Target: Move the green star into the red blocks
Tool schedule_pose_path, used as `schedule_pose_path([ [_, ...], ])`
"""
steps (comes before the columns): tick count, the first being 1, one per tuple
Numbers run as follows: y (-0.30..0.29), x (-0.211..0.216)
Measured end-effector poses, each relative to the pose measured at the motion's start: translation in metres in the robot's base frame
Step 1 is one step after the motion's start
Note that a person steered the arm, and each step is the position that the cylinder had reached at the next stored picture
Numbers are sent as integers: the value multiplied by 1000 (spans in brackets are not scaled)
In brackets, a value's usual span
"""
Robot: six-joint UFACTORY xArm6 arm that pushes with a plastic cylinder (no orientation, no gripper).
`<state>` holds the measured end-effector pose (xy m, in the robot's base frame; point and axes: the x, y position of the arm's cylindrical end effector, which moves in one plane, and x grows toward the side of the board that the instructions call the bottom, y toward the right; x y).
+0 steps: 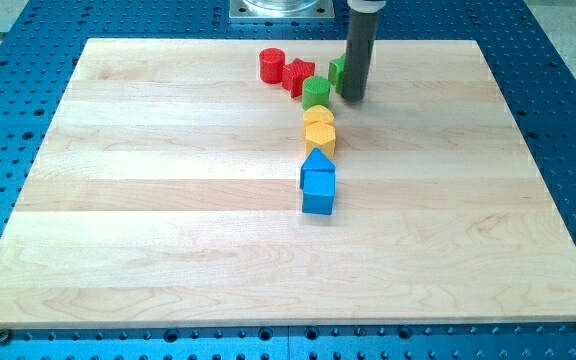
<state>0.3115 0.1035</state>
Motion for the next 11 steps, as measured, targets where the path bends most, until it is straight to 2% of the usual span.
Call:
schedule_pose_path([
  [2, 56, -2],
  [3, 52, -21],
  [8, -94, -30],
  [9, -98, -30],
  [11, -64, -62],
])
